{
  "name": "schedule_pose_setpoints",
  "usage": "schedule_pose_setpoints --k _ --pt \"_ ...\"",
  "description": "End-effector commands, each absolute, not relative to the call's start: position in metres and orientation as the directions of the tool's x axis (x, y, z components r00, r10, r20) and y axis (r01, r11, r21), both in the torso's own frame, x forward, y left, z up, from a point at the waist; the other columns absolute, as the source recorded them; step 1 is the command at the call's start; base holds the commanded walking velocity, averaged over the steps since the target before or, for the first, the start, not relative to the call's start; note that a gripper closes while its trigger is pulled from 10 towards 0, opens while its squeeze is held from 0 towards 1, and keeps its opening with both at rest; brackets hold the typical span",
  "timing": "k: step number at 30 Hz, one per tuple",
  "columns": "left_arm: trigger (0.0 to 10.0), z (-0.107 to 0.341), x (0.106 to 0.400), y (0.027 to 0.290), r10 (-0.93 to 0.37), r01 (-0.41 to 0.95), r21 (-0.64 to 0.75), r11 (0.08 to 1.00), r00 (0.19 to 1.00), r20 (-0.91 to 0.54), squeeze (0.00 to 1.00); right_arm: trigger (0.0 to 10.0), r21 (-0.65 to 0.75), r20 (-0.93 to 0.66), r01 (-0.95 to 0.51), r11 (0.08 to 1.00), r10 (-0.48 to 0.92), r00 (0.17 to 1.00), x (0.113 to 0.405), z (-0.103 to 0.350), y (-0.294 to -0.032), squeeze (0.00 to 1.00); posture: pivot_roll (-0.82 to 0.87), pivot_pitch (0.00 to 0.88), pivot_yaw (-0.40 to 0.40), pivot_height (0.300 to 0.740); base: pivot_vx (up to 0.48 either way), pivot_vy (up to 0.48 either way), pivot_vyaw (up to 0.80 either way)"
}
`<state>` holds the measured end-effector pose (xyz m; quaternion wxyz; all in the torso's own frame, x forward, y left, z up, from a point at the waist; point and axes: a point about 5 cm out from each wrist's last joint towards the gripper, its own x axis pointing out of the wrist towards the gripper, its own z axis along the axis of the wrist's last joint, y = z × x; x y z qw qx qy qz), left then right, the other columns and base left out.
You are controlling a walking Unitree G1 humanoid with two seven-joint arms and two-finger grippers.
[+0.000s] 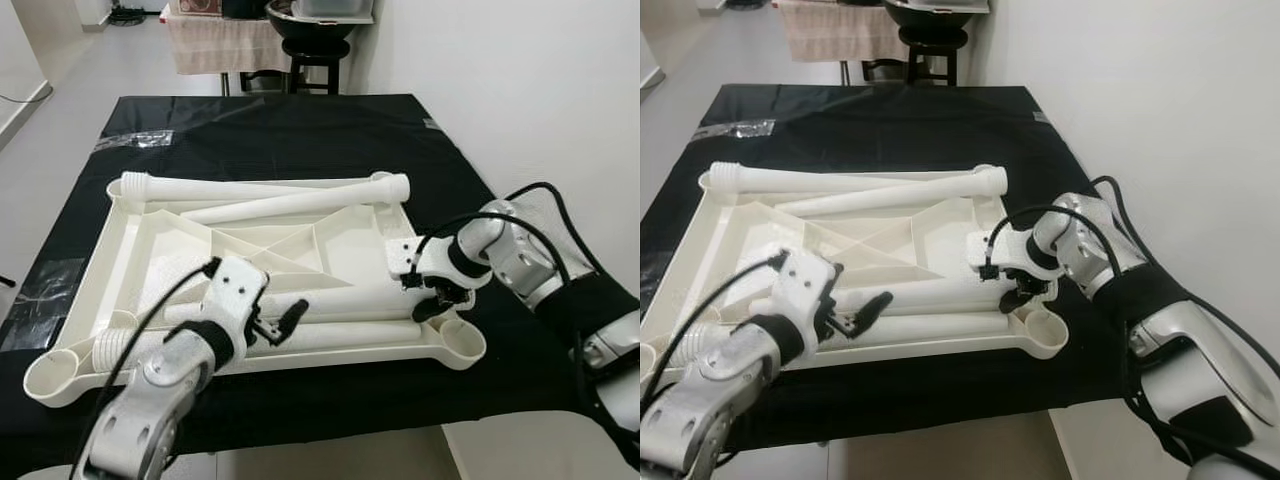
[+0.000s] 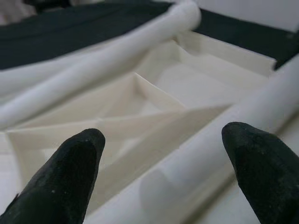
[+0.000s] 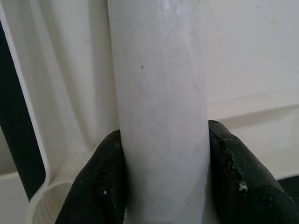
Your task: Building children table
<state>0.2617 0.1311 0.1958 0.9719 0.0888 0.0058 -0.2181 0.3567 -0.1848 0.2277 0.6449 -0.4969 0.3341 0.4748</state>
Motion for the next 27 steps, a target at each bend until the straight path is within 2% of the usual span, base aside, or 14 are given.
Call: schedule_pose_setpoints --k 1,2,3,10,11,16,18,21,27 --pt "10.0 0.203 0.26 0.13 -0.429 0.428 0.144 0.892 0.903 -0.023 0.0 0.0 -0.393 -0.828 -0.901 0.185 0.355 0.434 0.362 0.259 -0.2 0.0 0.07 0.117 -0.088 0.74 0.0 0.0 0.0" --pt "10.0 0.203 0.26 0.13 -0.429 0.428 0.144 0.892 0.903 -0.023 0.0 0.0 -0.393 -0.828 -0.901 0.185 0.355 0.434 0.362 0.259 -0.2 0.0 0.07 0.117 -0.088 0.74 0.0 0.0 0.0" --pt "10.0 0.214 0.26 0.128 -0.45 0.445 0.105 0.889 0.893 0.022 0.0 0.0 -0.403 -0.77 -0.881 0.247 0.428 0.473 0.363 0.275 -0.207 0.0 0.07 0.114 -0.084 0.74 0.0 0.0 0.0" --pt "10.0 0.23 0.261 0.12 -0.49 0.489 0.028 0.872 0.866 0.097 0.0 0.0 -0.403 -0.685 -0.85 0.338 0.505 0.525 0.364 0.287 -0.213 0.0 0.07 0.11 -0.077 0.74 0.0 0.0 0.0" --pt "10.0 0.237 0.262 0.119 -0.494 0.501 -0.019 0.865 0.858 0.141 0.0 0.0 -0.394 -0.646 -0.839 0.375 0.537 0.543 0.366 0.285 -0.209 0.0 0.06 0.11 -0.075 0.74 0.0 0.0 0.0" --pt "10.0 0.246 0.266 0.12 -0.475 0.496 -0.075 0.865 0.858 0.196 0.0 0.0 -0.379 -0.572 -0.834 0.402 0.607 0.552 0.366 0.281 -0.199 0.0 0.06 0.109 -0.076 0.74 0.0 0.0 0.0" --pt "10.0 0.253 0.269 0.123 -0.454 0.488 -0.106 0.867 0.858 0.24 0.0 0.0 -0.357 -0.525 -0.84 0.408 0.656 0.542 0.365 0.276 -0.19 0.0 0.07 0.109 -0.074 0.74 0.0 0.0 0.0" --pt "10.0 0.278 0.281 0.134 -0.383 0.468 -0.191 0.863 0.852 0.356 0.0 0.0 -0.282 -0.44 -0.875 0.393 0.757 0.482 0.355 0.261 -0.166 0.0 0.07 0.106 -0.068 0.74 0.0 0.0 0.0" --pt "10.0 0.292 0.296 0.144 -0.344 0.442 -0.202 0.874 0.856 0.387 0.0 0.0 -0.249 -0.371 -0.903 0.35 0.827 0.423 0.345 0.264 -0.149 0.0 0.06 0.101 -0.056 0.74 0.0 0.0 0.0"
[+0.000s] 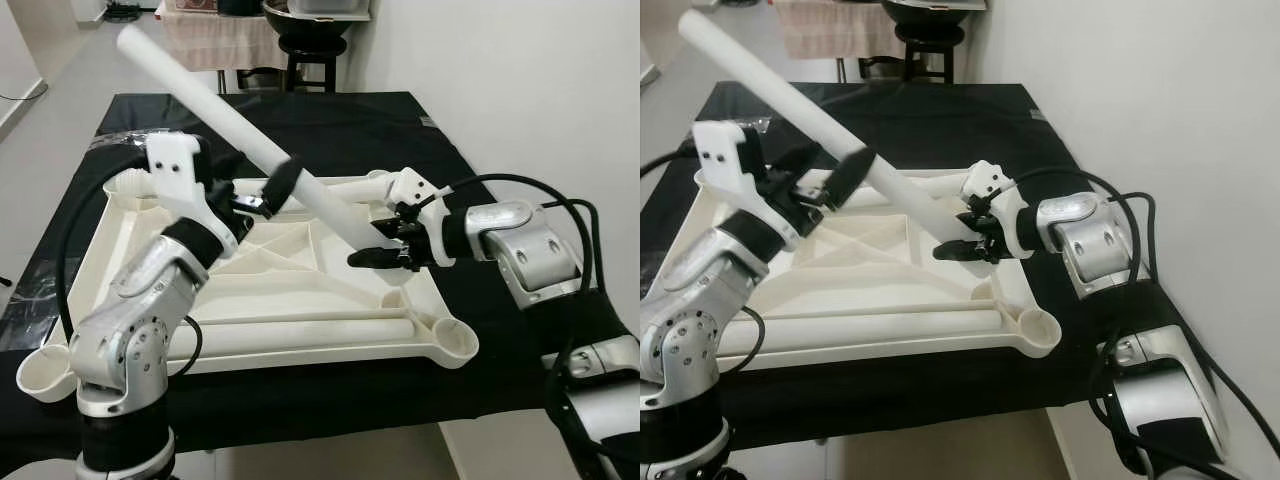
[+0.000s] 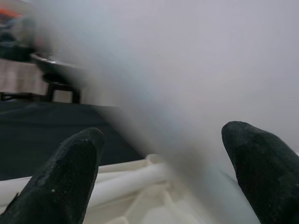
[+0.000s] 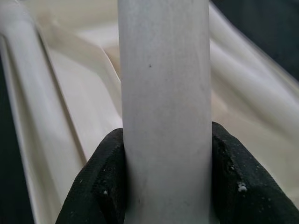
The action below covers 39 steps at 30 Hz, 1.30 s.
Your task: Building children table
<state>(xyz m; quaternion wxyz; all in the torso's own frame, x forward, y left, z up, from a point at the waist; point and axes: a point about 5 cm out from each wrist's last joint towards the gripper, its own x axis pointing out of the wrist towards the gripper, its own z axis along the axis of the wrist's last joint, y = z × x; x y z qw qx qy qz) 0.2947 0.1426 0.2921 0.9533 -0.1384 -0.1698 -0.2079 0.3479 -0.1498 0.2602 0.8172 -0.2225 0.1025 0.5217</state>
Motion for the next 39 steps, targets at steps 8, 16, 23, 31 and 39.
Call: schedule_pose_setpoints --k 8,16,23,31,39 --pt "10.0 0.308 0.305 0.143 -0.322 0.452 -0.232 0.862 0.839 0.438 0.0 0.0 -0.239 -0.353 -0.921 0.309 0.856 0.379 0.335 0.259 -0.133 0.0 0.05 0.099 -0.047 0.74 0.0 0.0 0.0" --pt "0.0 0.329 0.303 0.138 -0.349 0.562 -0.286 0.776 0.761 0.547 0.0 0.0 -0.196 -0.35 -0.933 0.303 0.867 0.355 0.327 0.249 -0.123 0.0 0.04 0.091 -0.049 0.74 0.0 0.0 0.0" --pt "0.0 0.338 0.301 0.136 -0.379 0.632 -0.294 0.718 0.708 0.596 0.0 0.0 -0.164 -0.333 -0.935 0.314 0.875 0.352 0.326 0.244 -0.116 0.0 0.03 0.092 -0.048 0.74 0.0 0.0 0.0" --pt "0.0 0.344 0.304 0.14 -0.425 0.655 -0.251 0.713 0.688 0.588 0.0 10.0 -0.145 -0.163 -0.885 0.443 0.871 0.463 0.335 0.242 -0.103 0.0 0.03 0.099 -0.049 0.74 0.0 0.0 0.0" --pt "0.0 0.356 0.307 0.143 -0.519 0.71 -0.156 0.687 0.629 0.579 0.0 10.0 -0.171 -0.03 -0.903 0.394 0.914 0.404 0.332 0.248 -0.092 1.0 0.05 0.089 -0.05 0.74 0.0 0.0 0.0"
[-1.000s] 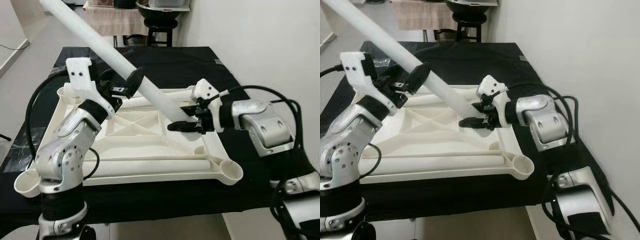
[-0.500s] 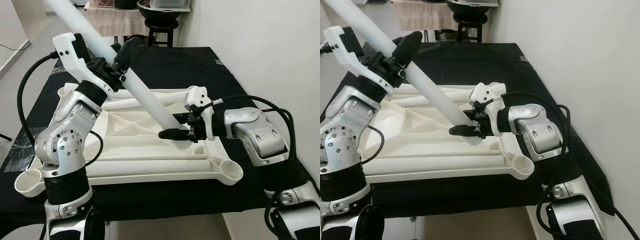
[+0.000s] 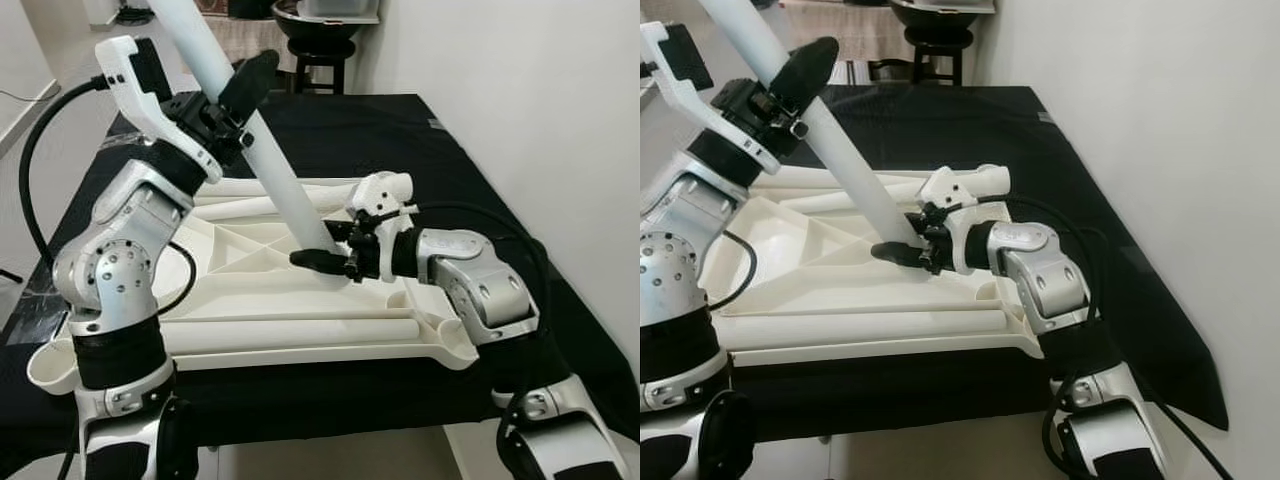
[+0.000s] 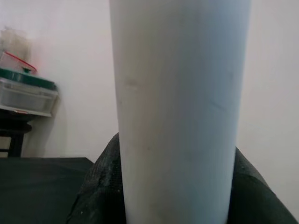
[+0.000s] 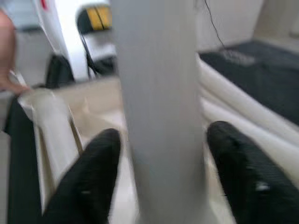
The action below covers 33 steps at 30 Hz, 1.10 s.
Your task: Building children table
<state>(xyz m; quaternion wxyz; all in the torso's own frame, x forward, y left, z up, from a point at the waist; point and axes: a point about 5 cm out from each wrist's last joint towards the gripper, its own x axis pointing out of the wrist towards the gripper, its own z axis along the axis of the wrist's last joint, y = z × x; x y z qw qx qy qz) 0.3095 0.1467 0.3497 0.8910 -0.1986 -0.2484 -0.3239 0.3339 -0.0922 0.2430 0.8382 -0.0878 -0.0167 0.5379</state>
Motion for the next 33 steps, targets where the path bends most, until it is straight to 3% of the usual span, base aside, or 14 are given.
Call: schedule_pose_setpoints --k 1,2,3,6,7,8,9,12,20,21,23,24,33 --pt "0.0 0.362 0.308 0.14 -0.58 0.75 -0.107 0.653 0.585 0.567 0.0 10.0 -0.157 -0.007 -0.919 0.361 0.931 0.366 0.329 0.25 -0.088 1.0 0.05 0.085 -0.053 0.74 0.0 0.0 0.0" --pt "0.0 0.362 0.308 0.14 -0.58 0.75 -0.107 0.653 0.585 0.567 0.0 10.0 -0.157 -0.007 -0.919 0.361 0.931 0.366 0.329 0.25 -0.088 1.0 0.05 0.085 -0.053 0.74 0.0 0.0 0.0" --pt "0.0 0.371 0.307 0.134 -0.703 0.826 -0.013 0.563 0.487 0.517 0.0 10.0 -0.153 0.006 -0.931 0.331 0.943 0.334 0.326 0.251 -0.083 1.0 0.05 0.079 -0.052 0.74 0.0 0.0 0.0" --pt "0.0 0.372 0.306 0.129 -0.772 0.863 0.048 0.503 0.424 0.474 0.0 10.0 -0.153 0.001 -0.934 0.323 0.945 0.327 0.326 0.251 -0.081 1.0 0.05 0.073 -0.049 0.74 0.0 0.0 0.0" --pt "0.0 0.372 0.304 0.124 -0.821 0.888 0.093 0.451 0.372 0.432 0.0 10.0 -0.154 -0.006 -0.933 0.324 0.944 0.329 0.328 0.252 -0.077 0.93 0.05 0.068 -0.045 0.74 0.0 0.0 0.0" --pt "0.0 0.372 0.304 0.124 -0.821 0.888 0.093 0.451 0.372 0.432 0.0 10.0 -0.154 -0.006 -0.933 0.324 0.944 0.329 0.328 0.252 -0.077 0.93 0.05 0.068 -0.045 0.74 0.0 0.0 0.0" --pt "0.0 0.371 0.301 0.119 -0.873 0.915 0.138 0.38 0.305 0.381 0.0 10.0 -0.15 -0.026 -0.933 0.326 0.943 0.333 0.33 0.251 -0.073 0.0 0.04 0.064 -0.043 0.74 0.0 0.0 0.0" --pt "0.0 0.374 0.297 0.108 -0.945 0.939 0.243 0.245 0.175 0.277 0.0 10.0 -0.127 -0.109 -0.94 0.317 0.937 0.331 0.334 0.247 -0.06 0.0 0.04 0.063 -0.047 0.74 0.0 0.0 0.0" --pt "0.0 0.388 0.296 0.094 -0.976 0.925 0.361 0.118 0.042 0.211 0.0 9.8 -0.033 -0.073 -0.958 0.286 0.955 0.288 0.33 0.249 -0.04 0.0 0.03 0.065 -0.046 0.74 0.0 0.0 0.0" --pt "0.0 0.39 0.295 0.092 -0.977 0.921 0.374 0.105 0.026 0.21 0.0 4.1 -0.016 -0.078 -0.961 0.276 0.958 0.276 0.328 0.248 -0.037 0.0 0.03 0.068 -0.046 0.74 0.0 0.0 0.0" --pt "0.0 0.391 0.295 0.091 -0.978 0.919 0.383 0.092 0.011 0.207 0.0 4.1 -0.006 -0.082 -0.963 0.27 0.96 0.269 0.327 0.246 -0.035 0.0 0.03 0.068 -0.046 0.74 0.0 0.0 0.0" --pt "0.0 0.393 0.295 0.09 -0.978 0.918 0.389 0.081 -0.001 0.207 0.0 0.0 0.005 -0.087 -0.964 0.267 0.96 0.266 0.326 0.244 -0.034 0.0 0.03 0.067 -0.045 0.74 0.0 0.0 0.0" --pt "0.0 0.404 0.293 0.088 -0.968 0.911 0.408 0.067 -0.04 0.248 0.0 0.0 0.046 -0.028 -0.952 0.303 0.953 0.302 0.33 0.247 -0.03 0.0 0.02 0.066 -0.034 0.74 0.0 0.0 0.0"
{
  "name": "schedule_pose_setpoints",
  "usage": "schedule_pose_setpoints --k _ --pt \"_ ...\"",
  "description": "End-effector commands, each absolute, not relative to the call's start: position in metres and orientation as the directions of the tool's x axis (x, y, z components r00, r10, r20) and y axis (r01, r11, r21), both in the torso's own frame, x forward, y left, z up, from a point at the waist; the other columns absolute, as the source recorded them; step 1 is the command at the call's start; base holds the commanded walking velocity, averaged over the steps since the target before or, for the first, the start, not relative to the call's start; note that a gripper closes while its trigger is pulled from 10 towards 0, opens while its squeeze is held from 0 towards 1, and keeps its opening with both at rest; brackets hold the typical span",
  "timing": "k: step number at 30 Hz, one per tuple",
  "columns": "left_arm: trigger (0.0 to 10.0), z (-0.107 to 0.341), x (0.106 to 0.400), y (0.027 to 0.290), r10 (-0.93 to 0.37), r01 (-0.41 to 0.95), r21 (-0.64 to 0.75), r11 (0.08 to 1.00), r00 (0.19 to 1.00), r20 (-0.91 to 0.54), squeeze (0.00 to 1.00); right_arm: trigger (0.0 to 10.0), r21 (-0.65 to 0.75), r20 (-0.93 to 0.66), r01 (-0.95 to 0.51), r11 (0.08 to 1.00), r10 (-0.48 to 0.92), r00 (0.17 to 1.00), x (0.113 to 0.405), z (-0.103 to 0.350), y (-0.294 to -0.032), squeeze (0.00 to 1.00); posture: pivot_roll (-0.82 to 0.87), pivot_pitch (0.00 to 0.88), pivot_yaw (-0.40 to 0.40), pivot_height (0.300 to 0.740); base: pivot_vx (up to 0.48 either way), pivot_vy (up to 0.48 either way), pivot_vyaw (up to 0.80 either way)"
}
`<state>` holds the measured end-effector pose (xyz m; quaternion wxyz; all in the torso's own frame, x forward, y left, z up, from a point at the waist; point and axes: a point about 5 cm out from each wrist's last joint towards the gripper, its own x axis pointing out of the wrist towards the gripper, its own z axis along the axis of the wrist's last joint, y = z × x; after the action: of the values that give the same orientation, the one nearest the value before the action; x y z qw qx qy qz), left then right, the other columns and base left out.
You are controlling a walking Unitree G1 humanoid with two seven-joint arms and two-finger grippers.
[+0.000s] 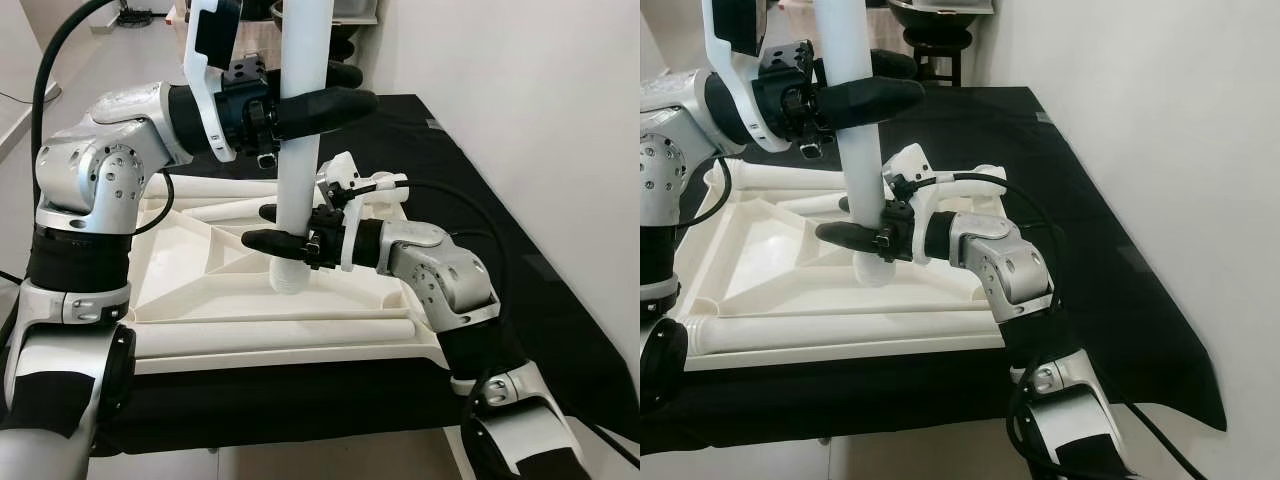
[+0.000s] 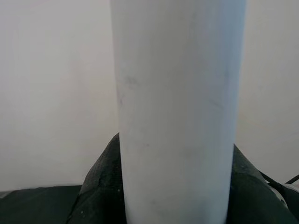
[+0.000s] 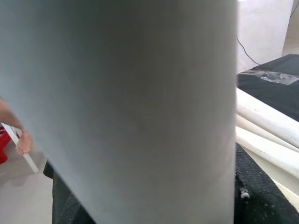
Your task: Building children table
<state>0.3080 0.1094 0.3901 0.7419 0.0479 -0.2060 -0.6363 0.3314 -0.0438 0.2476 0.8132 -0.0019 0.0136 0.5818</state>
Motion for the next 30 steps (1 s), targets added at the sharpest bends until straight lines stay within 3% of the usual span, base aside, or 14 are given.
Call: schedule_pose_setpoints --k 1,5,6,7,12,13,15,16,23,25,26,27,28,30 --pt "0.0 0.405 0.294 0.088 -0.965 0.91 0.408 0.072 -0.04 0.259 0.0 0.0 0.046 -0.016 -0.95 0.307 0.952 0.307 0.33 0.248 -0.03 0.0 0.02 0.066 -0.034 0.74 0.0 0.0 0.0" --pt "0.0 0.406 0.296 0.09 -0.96 0.904 0.419 0.083 -0.041 0.278 0.0 0.0 0.049 -0.004 -0.945 0.324 0.946 0.325 0.331 0.247 -0.033 0.0 0.03 0.065 -0.035 0.74 0.0 0.0 0.0" --pt "1.8 0.406 0.297 0.091 -0.953 0.906 0.414 0.092 -0.04 0.299 0.0 0.0 0.05 0.0 -0.941 0.335 0.942 0.335 0.331 0.247 -0.036 0.0 0.02 0.066 -0.036 0.74 0.0 0.0 0.0" --pt "10.0 0.407 0.298 0.093 -0.944 0.905 0.409 0.118 -0.026 0.328 1.0 0.0 0.055 0.008 -0.933 0.356 0.934 0.357 0.333 0.247 -0.039 0.0 0.02 0.065 -0.036 0.74 0.0 0.0 0.0" --pt "10.0 0.411 0.299 0.101 -0.919 0.905 0.383 0.185 0.021 0.395 1.0 0.0 0.068 0.026 -0.909 0.412 0.91 0.414 0.339 0.248 -0.047 0.0 0.01 0.065 -0.031 0.74 0.0 0.0 0.0" --pt "10.0 0.419 0.3 0.125 -0.855 0.875 0.346 0.338 0.132 0.502 1.0 0.0 0.099 0.053 -0.86 0.5 0.861 0.506 0.347 0.25 -0.063 0.0 0.0 0.074 -0.032 0.74 0.0 0.0 0.0" --pt "10.0 0.419 0.3 0.125 -0.855 0.875 0.346 0.338 0.132 0.502 1.0 0.0 0.099 0.053 -0.86 0.5 0.861 0.506 0.347 0.25 -0.063 0.0 0.0 0.074 -0.032 0.74 0.0 0.0 0.0" --pt "10.0 0.424 0.295 0.15 -0.776 0.826 0.303 0.475 0.23 0.588 1.0 0.0 0.141 0.089 -0.801 0.582 0.798 0.595 0.354 0.251 -0.082 0.0 0.0 0.082 -0.034 0.74 0.0 0.0 0.0" --pt "10.0 0.412 0.286 0.194 -0.613 0.714 0.173 0.678 0.42 0.669 1.0 0.0 0.25 0.162 -0.676 0.694 0.658 0.735 0.361 0.252 -0.117 0.0 0.01 0.102 -0.047 0.74 0.0 0.0 0.0" --pt "10.0 0.388 0.287 0.21 -0.502 0.635 0.053 0.771 0.553 0.665 1.0 9.3 0.317 0.189 -0.628 0.711 0.601 0.777 0.362 0.252 -0.131 0.0 0.02 0.114 -0.05 0.74 0.0 0.0 0.0" --pt "10.0 0.388 0.287 0.21 -0.502 0.635 0.053 0.771 0.553 0.665 1.0 9.3 0.317 0.189 -0.628 0.711 0.601 0.777 0.362 0.252 -0.131 0.0 0.02 0.114 -0.05 0.74 0.0 0.0 0.0" --pt "10.0 0.37 0.29 0.215 -0.423 0.577 -0.035 0.816 0.637 0.644 0.58 10.0 0.32 0.211 -0.618 0.718 0.582 0.786 0.36 0.253 -0.135 0.0 0.02 0.12 -0.054 0.74 0.0 0.0 0.0" --pt "10.0 0.353 0.294 0.217 -0.364 0.527 -0.106 0.843 0.705 0.609 0.0 10.0 0.316 0.224 -0.609 0.728 0.567 0.793 0.359 0.254 -0.138 0.0 0.02 0.124 -0.058 0.74 0.0 0.0 0.0" --pt "10.0 0.331 0.297 0.215 -0.33 0.484 -0.159 0.86 0.767 0.55 0.0 10.0 0.285 0.26 -0.596 0.751 0.538 0.802 0.357 0.258 -0.14 0.0 0.02 0.128 -0.061 0.74 0.0 0.0 0.0"
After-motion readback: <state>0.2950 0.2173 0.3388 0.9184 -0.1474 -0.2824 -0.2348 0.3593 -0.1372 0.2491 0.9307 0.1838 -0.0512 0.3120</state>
